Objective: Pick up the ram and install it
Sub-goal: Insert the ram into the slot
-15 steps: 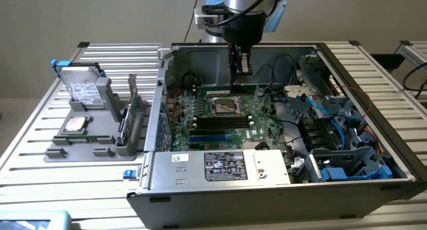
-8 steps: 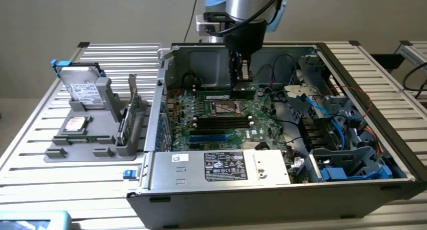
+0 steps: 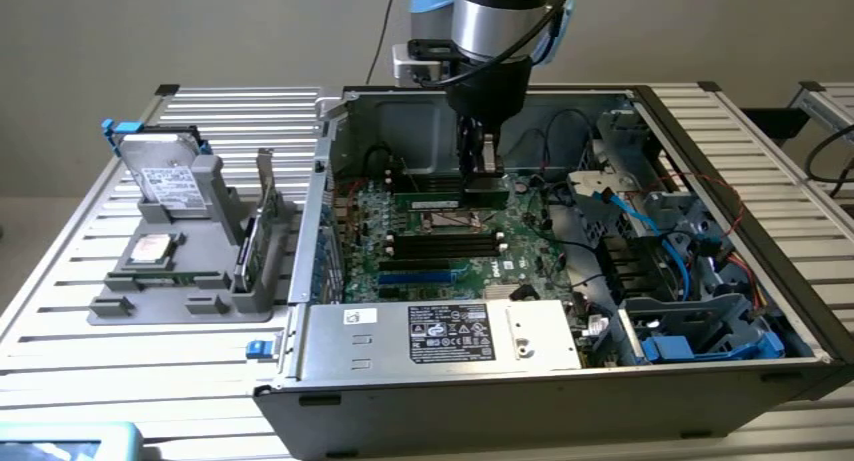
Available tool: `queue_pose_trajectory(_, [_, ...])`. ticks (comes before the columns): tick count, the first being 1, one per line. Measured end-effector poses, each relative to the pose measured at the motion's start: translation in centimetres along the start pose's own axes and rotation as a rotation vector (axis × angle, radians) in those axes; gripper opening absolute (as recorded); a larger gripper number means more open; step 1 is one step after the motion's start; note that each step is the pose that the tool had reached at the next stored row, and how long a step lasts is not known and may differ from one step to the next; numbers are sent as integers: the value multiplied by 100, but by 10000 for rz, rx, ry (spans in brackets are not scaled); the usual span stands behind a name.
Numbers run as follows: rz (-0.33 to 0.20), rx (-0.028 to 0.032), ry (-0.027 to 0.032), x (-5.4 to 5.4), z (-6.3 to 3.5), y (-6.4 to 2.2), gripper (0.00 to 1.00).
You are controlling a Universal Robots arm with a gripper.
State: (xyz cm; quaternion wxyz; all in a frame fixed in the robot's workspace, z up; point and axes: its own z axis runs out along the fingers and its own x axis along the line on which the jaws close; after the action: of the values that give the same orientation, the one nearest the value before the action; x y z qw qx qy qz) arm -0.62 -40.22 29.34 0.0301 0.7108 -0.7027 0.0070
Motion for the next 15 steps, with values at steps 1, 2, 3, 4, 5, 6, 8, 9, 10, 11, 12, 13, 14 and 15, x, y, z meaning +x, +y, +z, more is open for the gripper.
queue_pose_trajectory(1, [0, 0, 0, -1, 18, -1, 14])
queue_pose_trajectory(2, [0, 0, 0, -2, 36, -1, 14])
queue_pose_trajectory(3, [0, 0, 0, -3, 54, -2, 14])
queue_pose_trajectory(4, [1, 0, 0, -3, 72, -2, 14])
queue_pose_trajectory(5, [3, 0, 0, -5, 89, -3, 14])
queue_pose_trajectory(6, [4, -1, -1, -5, 105, -4, 14])
queue_pose_trajectory(8, [8, -1, 0, -7, 131, -4, 14])
queue_pose_trajectory(9, [10, -1, 0, -8, 145, -5, 14])
queue_pose_trajectory(10, [11, -1, 0, -8, 159, -5, 14])
queue_pose_trajectory(11, [12, -1, 0, -9, 172, -6, 14])
queue_pose_trajectory(12, [12, -2, 0, -9, 184, -6, 14])
queue_pose_trajectory(13, [12, -1, -1, -10, 193, -6, 14])
queue_pose_trajectory(14, [13, -1, 0, -10, 200, -7, 14])
queue_pose_trajectory(15, [12, -1, 0, -11, 207, -7, 14])
